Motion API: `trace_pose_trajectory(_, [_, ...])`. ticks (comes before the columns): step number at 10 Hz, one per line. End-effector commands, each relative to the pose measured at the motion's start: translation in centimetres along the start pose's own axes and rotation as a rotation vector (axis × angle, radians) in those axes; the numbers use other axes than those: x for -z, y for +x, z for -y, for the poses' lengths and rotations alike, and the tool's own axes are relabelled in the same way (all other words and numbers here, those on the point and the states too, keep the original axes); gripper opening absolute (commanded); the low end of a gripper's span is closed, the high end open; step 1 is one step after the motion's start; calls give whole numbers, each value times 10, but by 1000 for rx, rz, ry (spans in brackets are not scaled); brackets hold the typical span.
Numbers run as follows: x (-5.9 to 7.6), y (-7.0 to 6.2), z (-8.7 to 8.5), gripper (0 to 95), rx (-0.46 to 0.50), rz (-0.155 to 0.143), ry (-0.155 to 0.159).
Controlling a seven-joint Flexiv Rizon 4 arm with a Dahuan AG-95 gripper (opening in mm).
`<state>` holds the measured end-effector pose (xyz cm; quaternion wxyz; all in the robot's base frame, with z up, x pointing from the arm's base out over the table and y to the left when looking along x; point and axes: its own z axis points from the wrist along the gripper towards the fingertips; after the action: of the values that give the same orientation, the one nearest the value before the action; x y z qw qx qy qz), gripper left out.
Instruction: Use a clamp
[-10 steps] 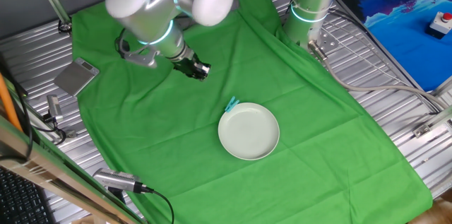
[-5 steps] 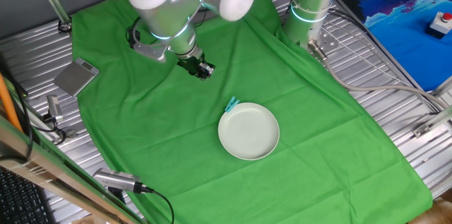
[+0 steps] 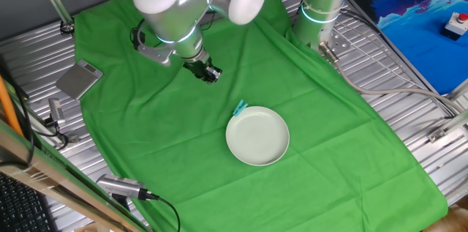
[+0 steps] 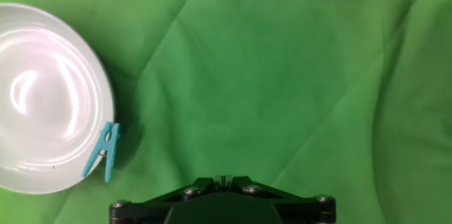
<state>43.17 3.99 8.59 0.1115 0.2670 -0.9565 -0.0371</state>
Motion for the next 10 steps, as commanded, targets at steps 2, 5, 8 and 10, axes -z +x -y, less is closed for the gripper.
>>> trace_pose_trajectory(2, [2, -11, 10, 0, 10, 2, -21])
trace_pose_trajectory(5, [3, -27, 45, 0, 105, 7, -47])
trace_pose_trajectory(8, [-3, -38, 69, 0, 182, -3, -87])
trace_pose_trajectory(10, [-8, -46, 79, 0, 231, -20, -98])
